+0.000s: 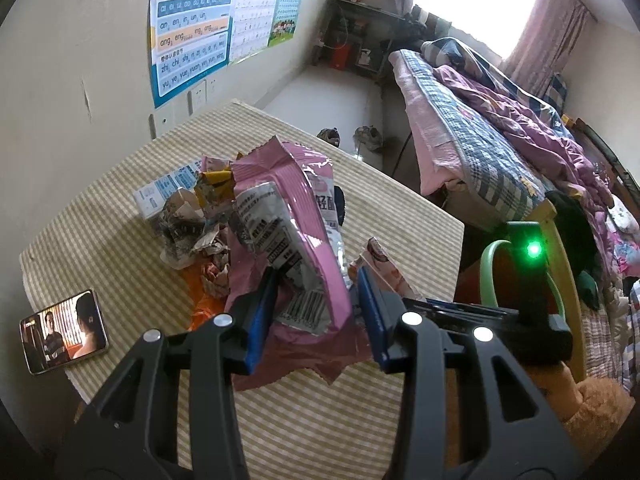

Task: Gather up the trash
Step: 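Grasp the pink wrapper with the left tool while the right tool grasps a pink-white wrapper, then carry both wrappers over the red bin and open both tools to drop them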

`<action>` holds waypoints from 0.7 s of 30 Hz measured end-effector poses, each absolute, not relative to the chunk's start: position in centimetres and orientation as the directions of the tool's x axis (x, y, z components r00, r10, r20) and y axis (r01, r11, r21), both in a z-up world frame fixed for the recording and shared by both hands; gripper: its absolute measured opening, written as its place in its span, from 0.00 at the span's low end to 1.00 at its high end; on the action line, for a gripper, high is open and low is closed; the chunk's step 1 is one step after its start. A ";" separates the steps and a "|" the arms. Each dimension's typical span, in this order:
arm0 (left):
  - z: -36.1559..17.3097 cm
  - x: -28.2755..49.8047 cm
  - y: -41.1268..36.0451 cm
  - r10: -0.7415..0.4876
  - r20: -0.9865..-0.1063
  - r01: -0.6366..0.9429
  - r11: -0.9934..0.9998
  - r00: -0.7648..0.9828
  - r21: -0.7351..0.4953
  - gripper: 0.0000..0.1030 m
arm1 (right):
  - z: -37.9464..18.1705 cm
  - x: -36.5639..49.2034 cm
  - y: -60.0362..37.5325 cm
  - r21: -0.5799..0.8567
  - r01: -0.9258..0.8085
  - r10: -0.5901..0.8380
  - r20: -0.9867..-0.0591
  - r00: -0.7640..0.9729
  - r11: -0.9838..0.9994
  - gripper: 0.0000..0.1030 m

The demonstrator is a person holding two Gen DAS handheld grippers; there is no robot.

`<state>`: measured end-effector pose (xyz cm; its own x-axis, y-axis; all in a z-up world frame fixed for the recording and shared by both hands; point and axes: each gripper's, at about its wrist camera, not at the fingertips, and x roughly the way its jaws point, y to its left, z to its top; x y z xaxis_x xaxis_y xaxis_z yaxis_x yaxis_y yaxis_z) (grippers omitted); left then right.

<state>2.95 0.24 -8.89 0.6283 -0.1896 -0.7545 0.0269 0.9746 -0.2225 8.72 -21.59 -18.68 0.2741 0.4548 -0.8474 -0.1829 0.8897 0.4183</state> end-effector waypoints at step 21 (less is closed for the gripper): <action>-8.5 3.9 -11.3 -0.422 -0.744 0.322 0.902 0.519 -0.287 0.38 | -9.8 4.4 -36.8 0.398 0.154 0.242 -0.776 0.582 0.904 0.23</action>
